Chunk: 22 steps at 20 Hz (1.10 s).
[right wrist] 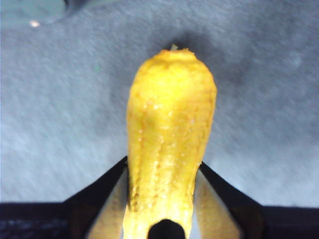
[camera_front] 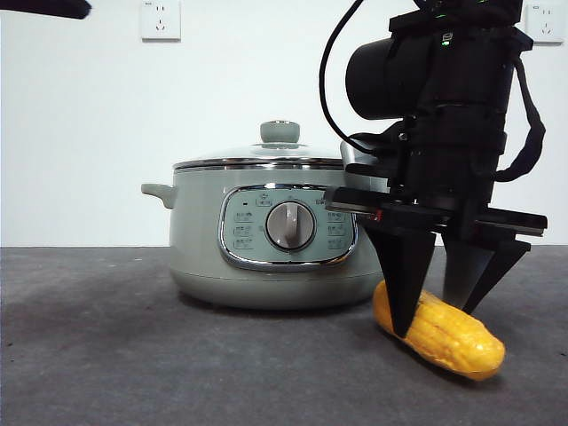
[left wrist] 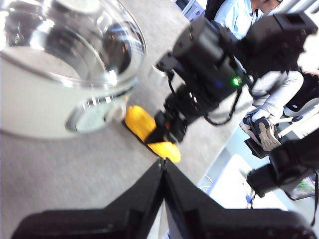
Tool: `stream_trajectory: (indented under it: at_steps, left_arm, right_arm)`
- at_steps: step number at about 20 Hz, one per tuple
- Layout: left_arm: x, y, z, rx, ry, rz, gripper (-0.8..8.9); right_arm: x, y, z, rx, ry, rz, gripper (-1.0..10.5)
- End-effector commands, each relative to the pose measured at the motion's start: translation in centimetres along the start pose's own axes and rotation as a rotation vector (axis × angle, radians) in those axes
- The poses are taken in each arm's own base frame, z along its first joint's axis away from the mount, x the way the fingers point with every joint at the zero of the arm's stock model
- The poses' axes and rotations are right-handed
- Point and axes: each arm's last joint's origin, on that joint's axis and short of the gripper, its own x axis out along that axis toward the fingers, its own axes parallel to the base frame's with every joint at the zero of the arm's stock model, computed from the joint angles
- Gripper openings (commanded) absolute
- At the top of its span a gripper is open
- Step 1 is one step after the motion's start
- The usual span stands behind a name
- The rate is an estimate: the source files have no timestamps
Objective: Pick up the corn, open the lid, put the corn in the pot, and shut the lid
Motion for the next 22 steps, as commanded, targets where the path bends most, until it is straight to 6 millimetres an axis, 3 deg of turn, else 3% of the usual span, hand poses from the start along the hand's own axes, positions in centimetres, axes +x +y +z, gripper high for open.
stream_trajectory:
  at_steps: [1,5,6,8,12,17,18,22]
  left_arm:
    - [0.7,0.4,1.9,0.030,0.008,0.019,-0.03]
    - [2.8,1.0,6.7,0.032,0.065,0.081,0.12]
    - [3.3,1.1,7.8,0.041,0.084,0.100,0.66]
    - [4.8,1.2,10.3,0.064,0.132,0.166,2.81]
    - [8.2,1.2,14.4,0.113,0.217,0.283,5.21]
    - [13.1,1.2,17.9,0.192,0.253,0.350,5.64]
    - [14.2,1.2,18.3,0.209,0.258,0.364,6.35]
    - [18.1,1.1,18.7,0.269,0.300,0.402,6.35]
  right_arm:
    - [-1.6,-0.3,-0.6,-0.025,-0.005,-0.011,-0.2]
    - [-5.6,-0.6,-2.3,-0.044,-0.014,-0.017,-0.2]
    - [-6.5,-0.7,-2.8,-0.052,-0.022,-0.015,-0.2]
    - [-8.3,-0.9,-3.8,-0.053,-0.044,-0.008,-0.2]
    - [-11.0,-1.3,-5.4,-0.053,-0.067,-0.001,-0.2]
    - [-12.7,-1.7,-7.0,-0.051,-0.070,0.000,-0.2]
    - [-12.9,-1.7,-7.2,-0.051,-0.073,0.001,-0.2]
    - [-13.1,-1.8,-7.4,-0.051,-0.081,0.003,-0.2]
